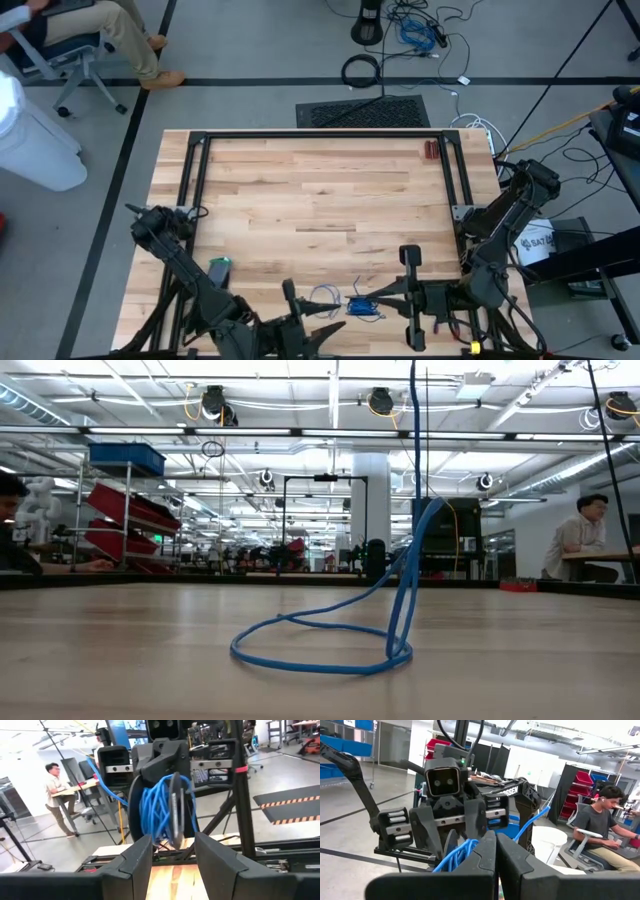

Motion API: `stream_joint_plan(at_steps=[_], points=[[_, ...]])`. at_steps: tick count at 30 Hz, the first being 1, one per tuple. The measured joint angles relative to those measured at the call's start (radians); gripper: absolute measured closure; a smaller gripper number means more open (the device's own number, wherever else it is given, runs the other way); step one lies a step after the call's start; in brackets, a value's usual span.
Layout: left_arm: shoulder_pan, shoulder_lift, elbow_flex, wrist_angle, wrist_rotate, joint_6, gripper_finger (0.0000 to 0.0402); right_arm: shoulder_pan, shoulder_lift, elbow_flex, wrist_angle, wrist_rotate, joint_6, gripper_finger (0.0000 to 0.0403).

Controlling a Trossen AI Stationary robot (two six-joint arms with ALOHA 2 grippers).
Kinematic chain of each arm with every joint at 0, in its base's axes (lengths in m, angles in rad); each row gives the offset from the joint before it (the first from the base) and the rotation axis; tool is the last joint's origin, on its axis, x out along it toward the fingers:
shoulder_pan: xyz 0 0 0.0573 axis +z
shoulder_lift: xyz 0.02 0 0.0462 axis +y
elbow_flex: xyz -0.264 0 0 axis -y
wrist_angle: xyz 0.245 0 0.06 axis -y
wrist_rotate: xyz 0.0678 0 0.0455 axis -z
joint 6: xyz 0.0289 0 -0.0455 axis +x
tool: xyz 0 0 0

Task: Coil cords
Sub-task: Coil the blue wire onto the spool

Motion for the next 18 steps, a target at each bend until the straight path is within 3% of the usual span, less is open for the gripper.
stream_joint_plan(at_steps=[13,18], points=[[0.067,0.000,0.000,-0.003,0.106,-0.078,0.0250,-0.001,0.000,0.000,0.001,-0.018,0.008,0.0403],[0.065,0.000,0.000,0.002,0.116,-0.077,0.0315,-0.001,0.000,0.000,0.001,-0.020,0.008,0.0403]])
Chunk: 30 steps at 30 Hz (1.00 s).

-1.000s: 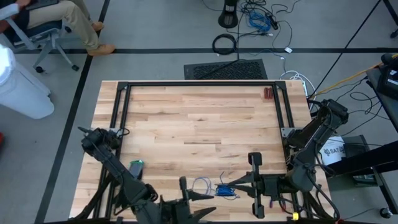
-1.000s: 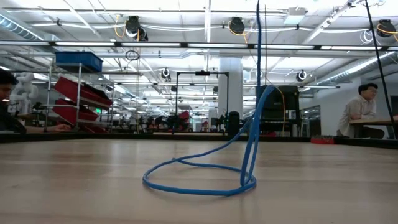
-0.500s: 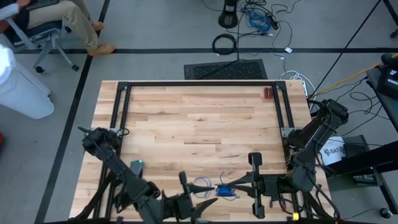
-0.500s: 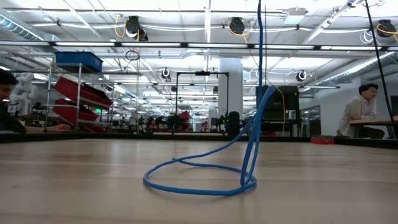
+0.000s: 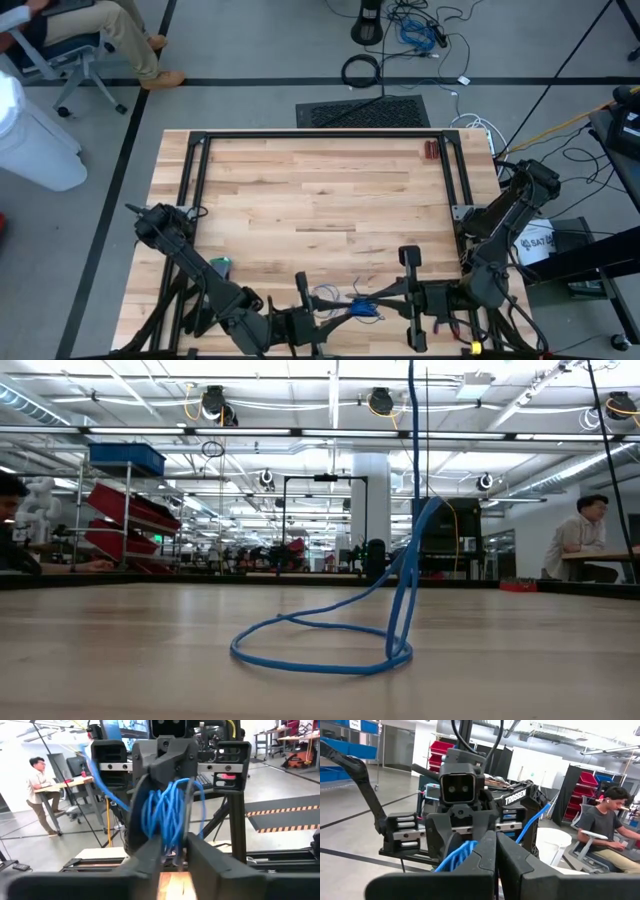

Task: Coil cords
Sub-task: Coil the blue wire onto the spool

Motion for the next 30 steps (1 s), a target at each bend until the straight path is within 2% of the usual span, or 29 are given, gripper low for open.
stream_joint_plan(at_steps=[2,4,8,15,25,30], points=[[-0.002,0.001,0.000,0.002,0.003,0.001,0.0364,-0.001,0.000,0.000,0.001,0.002,0.000,0.0403],[-0.005,0.001,0.000,0.003,0.005,0.005,0.0387,-0.001,0.000,0.000,-0.002,0.002,0.000,0.0403],[-0.013,0.001,0.000,-0.008,0.003,0.007,0.0388,0.002,0.000,0.000,-0.044,0.004,0.000,0.0400],[-0.031,-0.011,0.000,-0.034,-0.005,0.000,0.0397,0.002,-0.001,0.000,-0.124,0.005,0.045,0.0367],[-0.062,-0.079,0.000,-0.289,-0.028,-0.166,0.0399,0.003,-0.018,-0.001,-0.180,0.029,0.079,0.0342],[-0.067,-0.081,0.000,-0.355,-0.027,-0.211,0.0399,0.009,-0.035,-0.001,-0.264,0.014,0.170,0.0341]])
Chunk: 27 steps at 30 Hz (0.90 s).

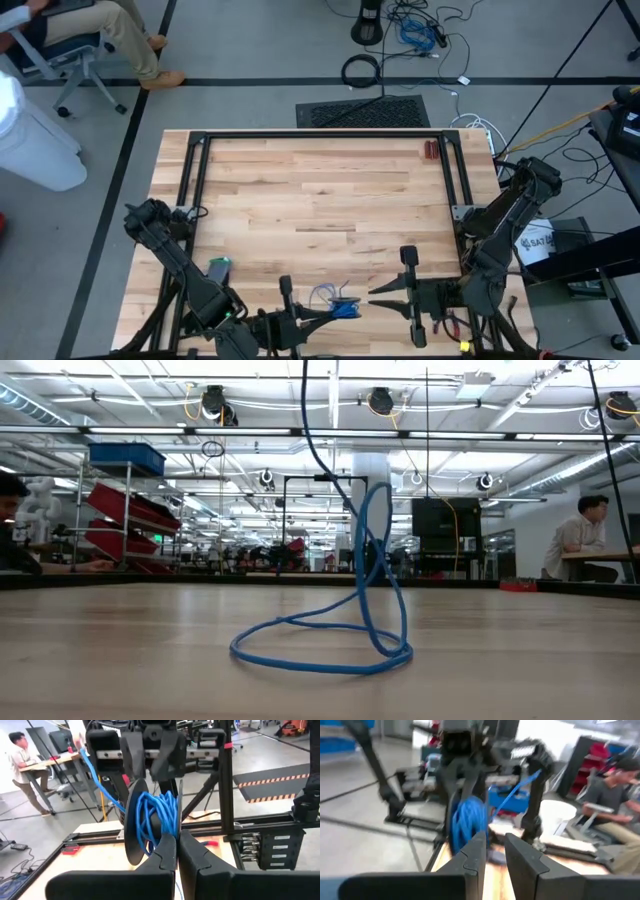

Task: Coil cords
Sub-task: Coil the blue wire onto the spool

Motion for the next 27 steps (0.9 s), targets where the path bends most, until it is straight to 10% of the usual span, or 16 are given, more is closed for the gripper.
stream_joint_plan(at_steps=[27], points=[[0.047,0.000,0.000,-0.053,0.126,-0.103,0.0400,-0.062,0.005,0.000,-0.111,-0.144,0.092,0.0274]])
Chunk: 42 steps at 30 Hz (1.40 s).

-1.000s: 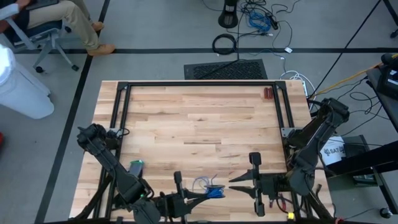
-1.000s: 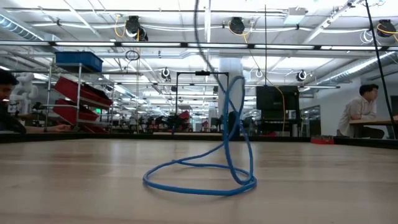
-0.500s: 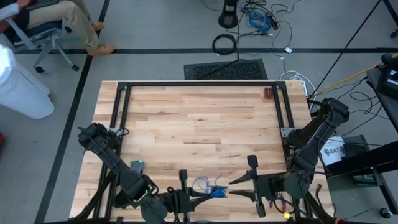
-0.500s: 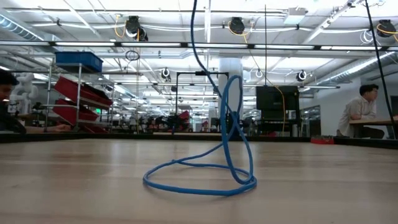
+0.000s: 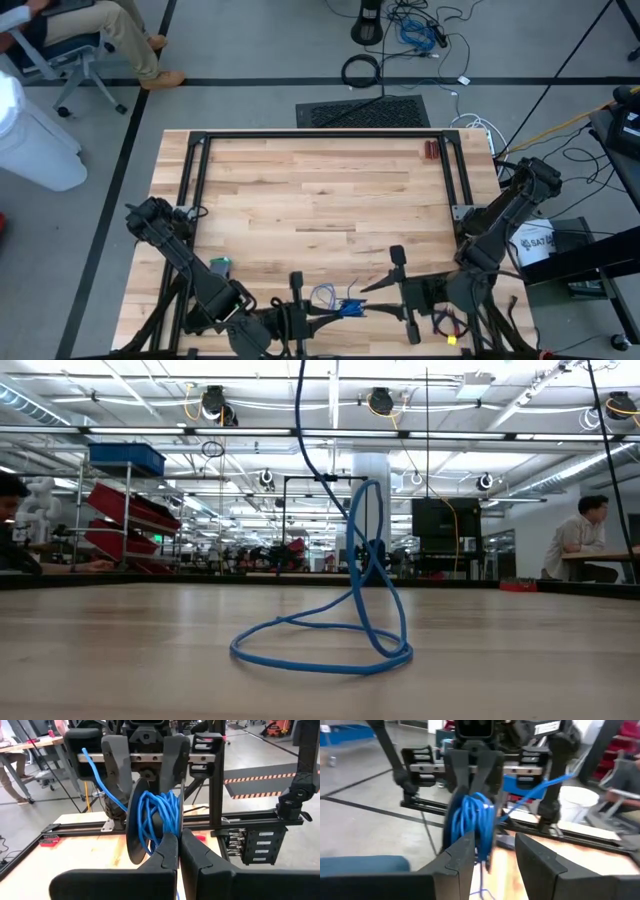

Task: Coil cords
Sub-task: Coil the blue wire onto the spool

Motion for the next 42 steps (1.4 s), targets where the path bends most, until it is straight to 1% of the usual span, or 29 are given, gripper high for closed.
stream_joint_plan(at_steps=[2,7,10,13,15,19,25,28,32,34,37,42], points=[[0.001,0.000,0.000,0.000,0.000,0.000,0.0400,-0.012,0.000,0.000,-0.001,-0.031,0.014,0.0278],[0.001,0.000,0.000,0.001,0.007,-0.001,0.0400,-0.030,0.006,0.000,0.000,-0.053,0.012,0.0303],[0.001,0.000,0.000,0.000,0.009,-0.002,0.0400,-0.038,0.007,0.000,-0.002,-0.059,0.016,0.0333],[0.002,0.000,0.000,0.000,0.008,-0.002,0.0400,-0.041,0.006,0.000,-0.002,-0.058,0.031,0.0378],[0.002,0.000,0.000,0.000,0.006,-0.001,0.0400,-0.042,0.006,0.000,-0.002,-0.059,0.033,0.0395],[0.002,0.000,0.000,0.000,0.007,-0.001,0.0385,-0.043,0.006,0.000,-0.003,-0.057,0.034,0.0399],[-0.006,0.000,0.000,0.000,0.006,0.029,0.0352,-0.043,0.005,0.000,-0.002,-0.054,0.029,0.0401],[-0.019,0.000,0.000,-0.004,-0.010,0.033,0.0338,-0.043,-0.001,0.000,-0.002,-0.051,0.031,0.0402],[-0.039,0.000,0.000,-0.010,-0.067,0.035,0.0329,-0.024,-0.013,0.000,-0.003,0.013,0.033,0.0402],[-0.050,0.000,0.000,-0.017,-0.077,0.046,0.0328,-0.009,-0.027,0.000,0.000,0.054,0.031,0.0402],[-0.063,0.000,0.000,-0.020,-0.082,0.082,0.0327,0.025,-0.048,0.000,0.002,0.137,0.025,0.0402],[-0.060,0.000,-0.011,-0.033,-0.079,0.080,0.0327,0.100,-0.067,0.000,0.010,0.257,-0.004,0.0403]])
